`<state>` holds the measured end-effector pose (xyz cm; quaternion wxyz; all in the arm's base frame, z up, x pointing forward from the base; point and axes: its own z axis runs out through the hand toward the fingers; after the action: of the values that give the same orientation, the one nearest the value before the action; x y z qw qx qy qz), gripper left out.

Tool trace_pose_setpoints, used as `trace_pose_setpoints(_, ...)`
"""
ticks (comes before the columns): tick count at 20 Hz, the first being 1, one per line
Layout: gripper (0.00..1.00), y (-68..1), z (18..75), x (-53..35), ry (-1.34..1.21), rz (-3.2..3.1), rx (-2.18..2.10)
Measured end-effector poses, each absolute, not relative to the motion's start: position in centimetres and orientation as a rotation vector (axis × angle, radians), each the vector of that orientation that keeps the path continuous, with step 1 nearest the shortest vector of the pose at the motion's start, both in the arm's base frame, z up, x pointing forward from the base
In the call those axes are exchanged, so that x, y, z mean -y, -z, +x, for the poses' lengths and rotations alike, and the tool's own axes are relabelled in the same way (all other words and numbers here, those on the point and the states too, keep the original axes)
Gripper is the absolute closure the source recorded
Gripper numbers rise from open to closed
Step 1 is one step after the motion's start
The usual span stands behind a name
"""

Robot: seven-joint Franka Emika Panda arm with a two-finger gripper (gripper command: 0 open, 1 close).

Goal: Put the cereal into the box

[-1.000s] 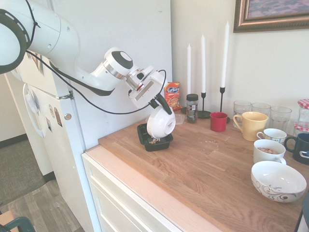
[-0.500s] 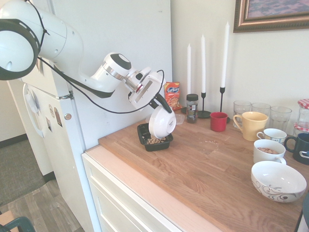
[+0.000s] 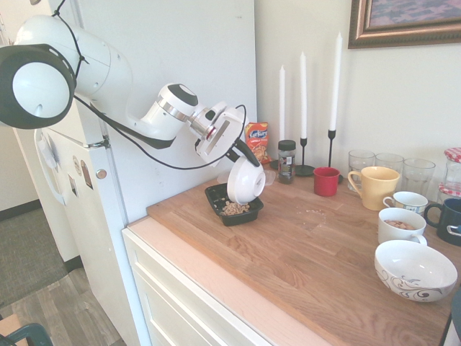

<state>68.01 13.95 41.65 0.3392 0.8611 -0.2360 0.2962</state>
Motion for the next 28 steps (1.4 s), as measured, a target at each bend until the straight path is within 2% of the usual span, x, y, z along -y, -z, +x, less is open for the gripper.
trace_pose_setpoints(28, 1.0, -42.2, 66.5, -18.0, -0.836, 2.044, 0.474)
